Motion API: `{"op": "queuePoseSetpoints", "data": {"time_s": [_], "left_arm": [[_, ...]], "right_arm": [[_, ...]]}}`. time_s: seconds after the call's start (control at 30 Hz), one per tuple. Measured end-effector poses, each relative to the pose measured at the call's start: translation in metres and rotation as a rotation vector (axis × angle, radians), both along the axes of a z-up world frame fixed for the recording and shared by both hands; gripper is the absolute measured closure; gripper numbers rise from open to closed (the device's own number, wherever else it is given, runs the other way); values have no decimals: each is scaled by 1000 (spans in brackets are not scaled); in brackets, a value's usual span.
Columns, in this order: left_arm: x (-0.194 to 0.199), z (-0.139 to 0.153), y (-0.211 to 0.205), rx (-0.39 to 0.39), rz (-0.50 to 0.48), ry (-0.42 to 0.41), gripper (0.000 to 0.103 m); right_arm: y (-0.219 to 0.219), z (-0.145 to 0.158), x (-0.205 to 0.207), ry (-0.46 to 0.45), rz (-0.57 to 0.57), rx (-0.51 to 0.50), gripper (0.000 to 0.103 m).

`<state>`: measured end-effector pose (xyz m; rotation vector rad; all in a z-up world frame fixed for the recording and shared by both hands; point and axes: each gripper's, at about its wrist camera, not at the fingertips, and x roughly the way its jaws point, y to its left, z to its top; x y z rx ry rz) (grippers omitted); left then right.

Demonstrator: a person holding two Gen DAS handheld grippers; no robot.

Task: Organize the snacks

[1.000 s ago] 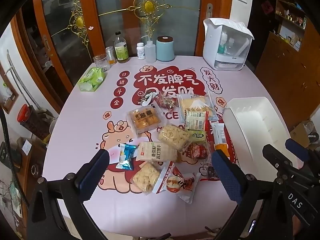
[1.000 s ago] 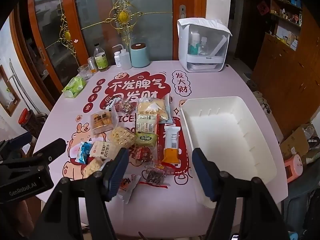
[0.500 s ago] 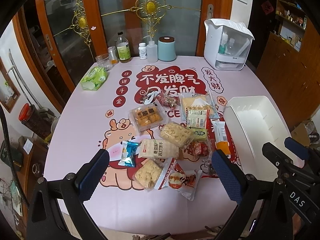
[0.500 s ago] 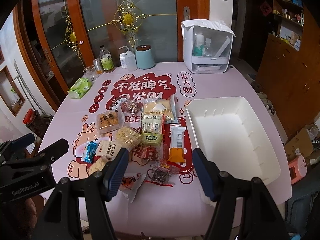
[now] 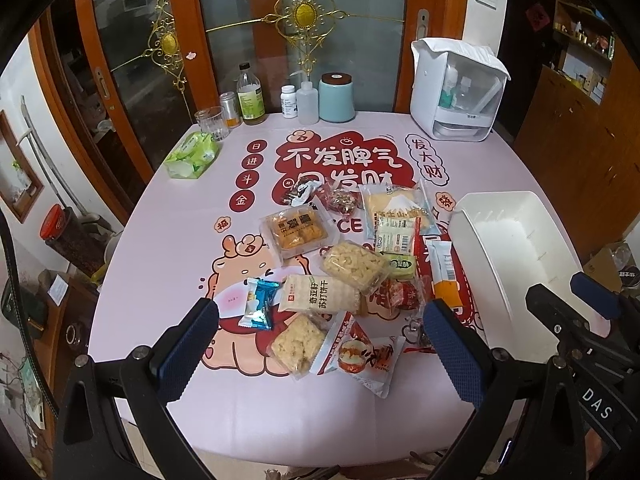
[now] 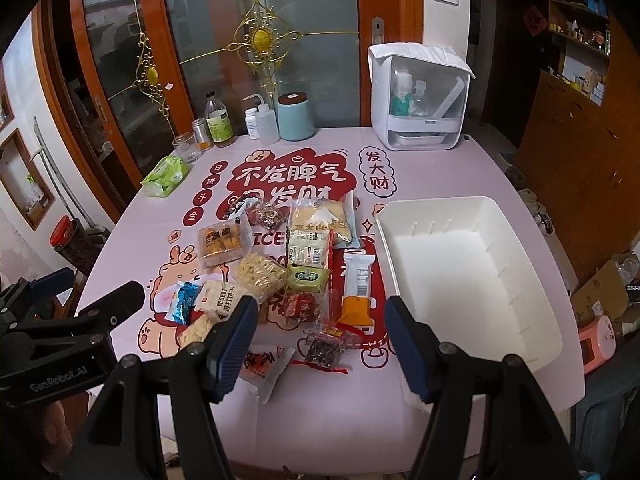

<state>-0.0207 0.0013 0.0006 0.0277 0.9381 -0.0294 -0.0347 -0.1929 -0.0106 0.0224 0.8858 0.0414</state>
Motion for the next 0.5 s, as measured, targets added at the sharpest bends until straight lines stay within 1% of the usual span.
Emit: {"op": "queuePoseSetpoints", "data": {"time_s": [0.2,0.5], "left_arm": [[-3,0,1,-3,5,6,1],[-4,-3,1,1,23,17,1]], "right_arm": [[3,-1,-2,-1,21,6,37],[-4,-5,2,12,47,12,37]]}}
